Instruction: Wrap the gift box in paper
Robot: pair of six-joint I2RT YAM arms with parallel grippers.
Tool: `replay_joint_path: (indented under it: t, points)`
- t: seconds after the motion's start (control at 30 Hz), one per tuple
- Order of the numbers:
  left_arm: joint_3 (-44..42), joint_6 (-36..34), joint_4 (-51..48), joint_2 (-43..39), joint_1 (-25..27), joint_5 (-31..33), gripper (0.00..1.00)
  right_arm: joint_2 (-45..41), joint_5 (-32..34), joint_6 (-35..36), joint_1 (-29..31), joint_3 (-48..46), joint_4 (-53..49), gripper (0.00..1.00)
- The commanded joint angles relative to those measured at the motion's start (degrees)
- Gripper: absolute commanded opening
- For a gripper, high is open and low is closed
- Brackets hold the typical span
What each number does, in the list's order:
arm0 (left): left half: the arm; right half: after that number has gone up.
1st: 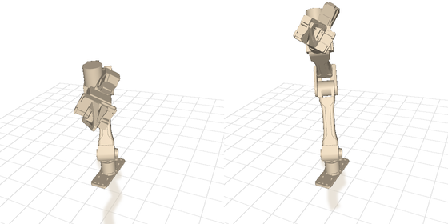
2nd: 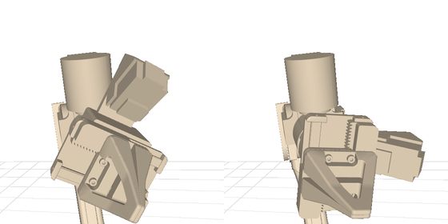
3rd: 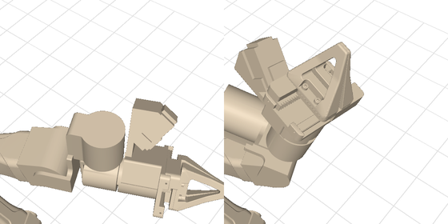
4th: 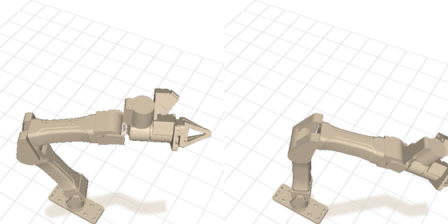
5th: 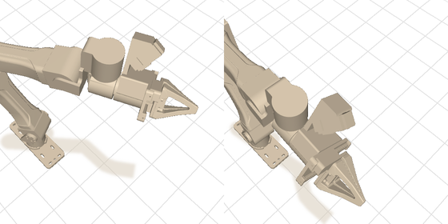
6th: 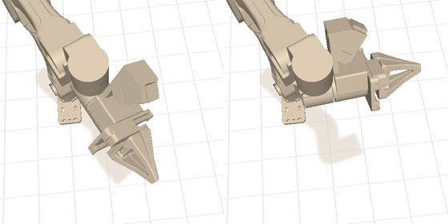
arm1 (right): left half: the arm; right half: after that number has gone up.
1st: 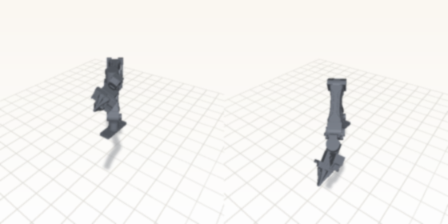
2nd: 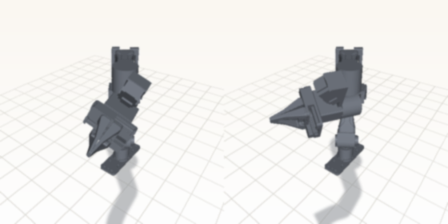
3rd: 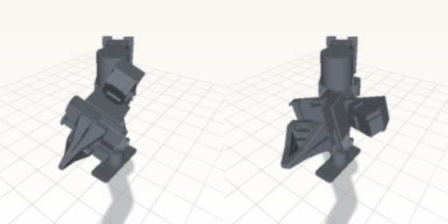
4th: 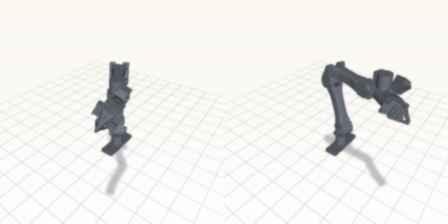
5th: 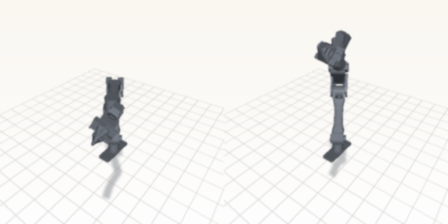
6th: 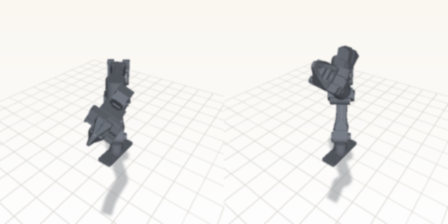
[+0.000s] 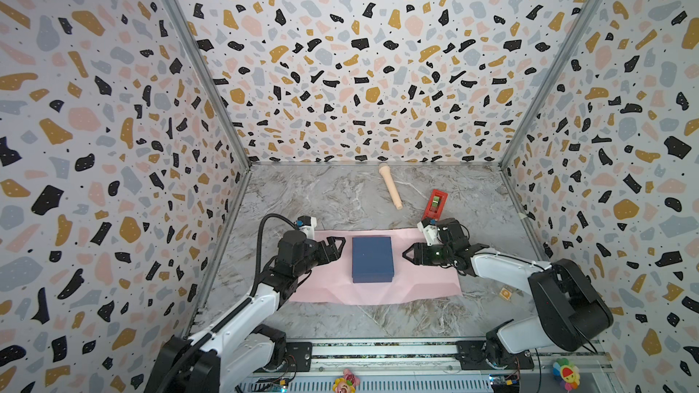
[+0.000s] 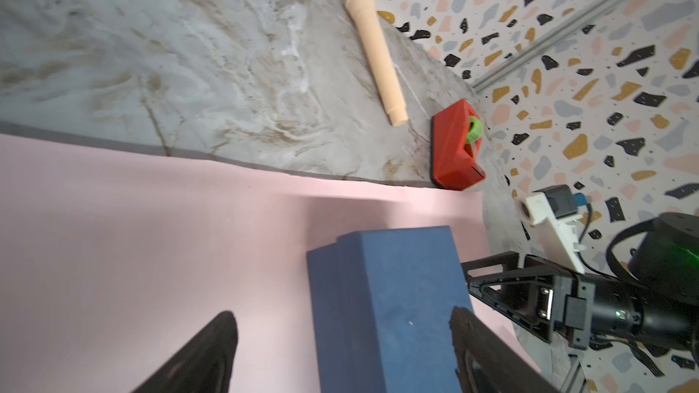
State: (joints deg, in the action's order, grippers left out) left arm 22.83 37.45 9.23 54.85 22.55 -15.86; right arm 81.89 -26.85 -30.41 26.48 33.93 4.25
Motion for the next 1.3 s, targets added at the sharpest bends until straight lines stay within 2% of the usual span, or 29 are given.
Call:
replay_joint_path:
  t: [0.0,0.1,0.17,0.27,0.43,0.63,0.87,1.27]
  points:
    - [-0.28,-4.09,-7.74,-4.77,8.41,7.55,0.93,-2.15,-0.69,-1.22,0.06,-2.67,-1.70,0.58]
    - [-1.23,-4.98,-10.42,-7.89,16.35,16.71,0.95,-2.13,-0.66,-0.92,-0.07,-3.00,-1.99,0.58]
    - [-1.93,-5.42,-11.07,-8.77,20.68,20.28,0.97,-1.53,-0.99,-0.50,-0.10,-2.68,-2.37,0.58]
    - [-2.35,-5.73,-11.17,-8.34,26.38,22.89,0.98,-0.77,-1.10,0.15,-0.16,-2.25,-2.94,0.58]
    - [-2.95,-6.28,-10.13,-5.59,31.79,24.81,0.98,-0.18,-1.32,0.40,-0.46,-2.45,-2.63,0.58]
    - [-2.30,-8.83,-7.24,3.55,32.82,24.46,0.98,0.52,-1.54,0.27,-0.64,-3.30,-1.68,0.58]
    - [-0.36,-8.94,-2.84,11.17,32.81,27.33,0.98,0.77,-1.98,0.35,-0.66,-3.74,-1.23,0.58]
    - [2.95,-8.96,-2.08,16.33,32.74,31.90,0.96,0.82,-1.98,0.68,-0.82,-4.40,-1.35,0.58]
